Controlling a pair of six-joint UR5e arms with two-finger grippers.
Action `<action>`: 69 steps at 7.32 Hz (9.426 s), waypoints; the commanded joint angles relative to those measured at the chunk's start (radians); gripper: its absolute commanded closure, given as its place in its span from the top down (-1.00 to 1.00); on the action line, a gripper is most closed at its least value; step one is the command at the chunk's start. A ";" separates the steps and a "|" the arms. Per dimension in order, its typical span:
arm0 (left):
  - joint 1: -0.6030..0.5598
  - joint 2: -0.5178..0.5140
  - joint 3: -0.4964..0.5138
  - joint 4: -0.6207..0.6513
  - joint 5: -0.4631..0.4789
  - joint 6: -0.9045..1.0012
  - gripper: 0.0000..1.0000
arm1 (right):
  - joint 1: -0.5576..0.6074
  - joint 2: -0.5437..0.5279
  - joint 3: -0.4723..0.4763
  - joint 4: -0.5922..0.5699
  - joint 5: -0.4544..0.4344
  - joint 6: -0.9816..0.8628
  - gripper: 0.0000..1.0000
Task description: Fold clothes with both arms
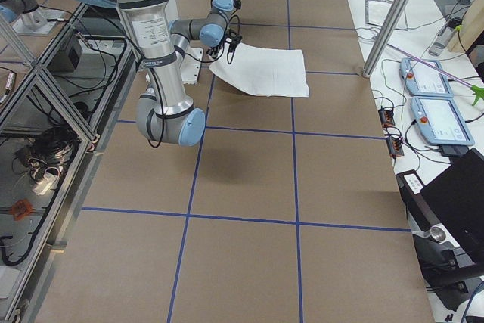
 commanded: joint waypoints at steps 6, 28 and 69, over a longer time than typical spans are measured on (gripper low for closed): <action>-0.229 -0.094 0.083 0.031 -0.012 0.066 -1.00 | 0.102 0.080 -0.121 0.011 -0.170 -0.158 -1.00; -0.596 -0.312 0.750 -0.333 -0.113 0.146 1.00 | 0.463 0.362 -0.734 0.275 0.050 -0.402 1.00; -1.247 0.398 0.545 -0.059 -0.359 1.640 1.00 | 1.156 -0.352 -0.450 0.025 0.327 -1.619 1.00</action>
